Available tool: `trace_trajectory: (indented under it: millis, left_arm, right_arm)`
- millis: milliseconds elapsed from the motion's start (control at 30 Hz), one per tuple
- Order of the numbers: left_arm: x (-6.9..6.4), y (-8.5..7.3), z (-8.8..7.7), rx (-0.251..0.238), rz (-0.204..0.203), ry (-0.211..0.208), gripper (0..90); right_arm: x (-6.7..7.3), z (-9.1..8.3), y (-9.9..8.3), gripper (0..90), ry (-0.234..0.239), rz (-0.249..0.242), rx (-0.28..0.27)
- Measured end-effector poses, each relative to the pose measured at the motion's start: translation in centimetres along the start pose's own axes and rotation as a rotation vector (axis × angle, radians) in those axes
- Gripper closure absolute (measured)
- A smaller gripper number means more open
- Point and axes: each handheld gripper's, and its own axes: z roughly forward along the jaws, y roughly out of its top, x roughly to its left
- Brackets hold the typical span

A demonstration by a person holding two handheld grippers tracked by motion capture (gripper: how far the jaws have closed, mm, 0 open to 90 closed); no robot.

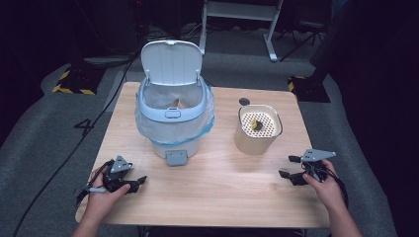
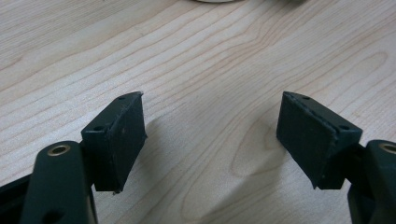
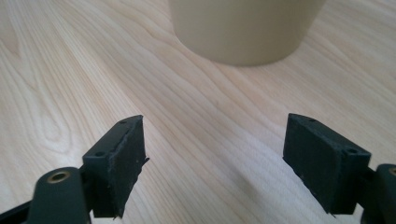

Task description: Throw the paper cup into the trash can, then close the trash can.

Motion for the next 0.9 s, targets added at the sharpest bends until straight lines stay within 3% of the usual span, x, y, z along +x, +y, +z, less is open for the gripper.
trace_trajectory:
  millis: [67, 167, 233, 267, 367, 567, 767, 900]
  left_arm:
    - [0.0, 0.0, 0.1, -0.006, -0.005, 0.006, 23.8]
    - [0.0, 0.0, 0.1, -0.009, -0.009, 0.006, 23.7]
    - [0.0, 0.0, 0.1, -0.011, -0.021, 0.003, 23.7]
    - [0.0, 0.0, 0.1, -0.013, -0.029, 0.001, 23.7]
    - [0.0, 0.0, 0.1, -0.014, -0.028, 0.002, 23.8]
    - [0.2, 0.2, -0.4, -0.038, -0.043, 0.001, 24.2]
    - [0.0, 1.2, -1.5, -0.068, -0.016, -0.003, 24.2]
    - [0.2, 1.9, -2.4, -0.104, -0.023, -0.023, 24.1]
  right_arm:
    - [0.1, 0.4, -1.1, 21.4, -0.010, 0.035, -0.029]
    - [0.3, 0.7, -1.7, 21.1, -0.037, 0.056, -0.031]
    - [0.5, 1.2, -2.1, 21.4, -0.052, 0.072, -0.020]
    - [0.6, 1.3, -2.2, 18.7, -0.069, 0.065, 0.012]
    - [0.6, 1.3, -2.2, 17.1, -0.085, 0.072, 0.019]
    - [0.6, 1.3, -2.2, 16.9, -0.084, 0.088, 0.022]
    - [0.6, 1.3, -2.2, 16.9, -0.084, 0.088, 0.022]
    - [0.6, 1.3, -2.2, 16.8, -0.084, 0.088, 0.023]
